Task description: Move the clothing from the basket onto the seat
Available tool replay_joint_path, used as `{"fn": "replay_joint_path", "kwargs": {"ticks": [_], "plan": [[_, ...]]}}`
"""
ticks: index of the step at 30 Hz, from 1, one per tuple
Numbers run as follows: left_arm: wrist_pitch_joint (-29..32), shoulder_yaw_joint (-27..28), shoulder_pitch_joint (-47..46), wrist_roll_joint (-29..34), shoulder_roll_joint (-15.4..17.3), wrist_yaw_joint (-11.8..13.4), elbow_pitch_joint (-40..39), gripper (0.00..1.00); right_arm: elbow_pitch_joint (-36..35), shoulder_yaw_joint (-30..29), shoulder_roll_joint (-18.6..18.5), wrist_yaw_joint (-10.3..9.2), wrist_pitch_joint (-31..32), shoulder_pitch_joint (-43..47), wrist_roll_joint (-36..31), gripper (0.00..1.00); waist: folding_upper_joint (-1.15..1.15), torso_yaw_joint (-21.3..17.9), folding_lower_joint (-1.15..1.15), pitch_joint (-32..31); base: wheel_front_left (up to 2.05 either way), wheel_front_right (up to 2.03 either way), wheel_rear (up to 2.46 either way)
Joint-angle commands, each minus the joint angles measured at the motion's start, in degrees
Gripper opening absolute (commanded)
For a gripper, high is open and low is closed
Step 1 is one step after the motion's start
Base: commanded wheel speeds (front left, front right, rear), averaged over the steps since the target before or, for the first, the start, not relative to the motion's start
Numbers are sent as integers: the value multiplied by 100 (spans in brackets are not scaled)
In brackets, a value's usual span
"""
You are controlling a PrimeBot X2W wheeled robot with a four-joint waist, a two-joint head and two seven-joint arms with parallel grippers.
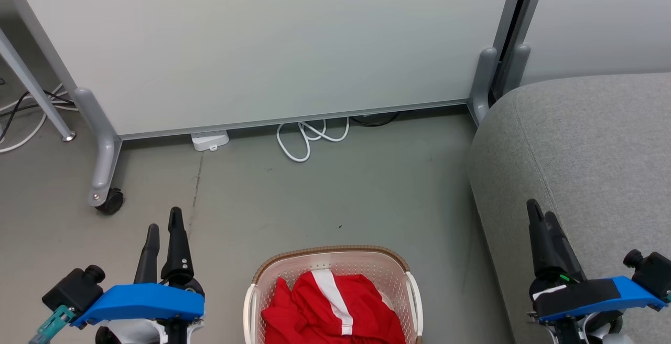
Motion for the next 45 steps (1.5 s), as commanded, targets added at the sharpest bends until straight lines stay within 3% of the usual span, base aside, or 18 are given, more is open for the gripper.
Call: {"fn": "replay_joint_path", "kwargs": {"ticks": [1, 16, 45], "plan": [[-52, -18, -141, 184, 48, 14, -67, 100, -81, 21, -38, 15, -62, -85, -181, 100, 0, 2, 0, -1, 0, 0, 0], [-309, -226, -149, 1418, 56, 62, 0, 100, -23, 153, -47, 16, -316, -84, -1351, 100, 0, 31, 0, -2, 0, 0, 0], [-719, -517, -168, 3063, 63, 164, 53, 100, -30, 335, -60, 19, -730, -94, -3114, 100, 0, 122, 0, -2, 0, 0, 0]]}}
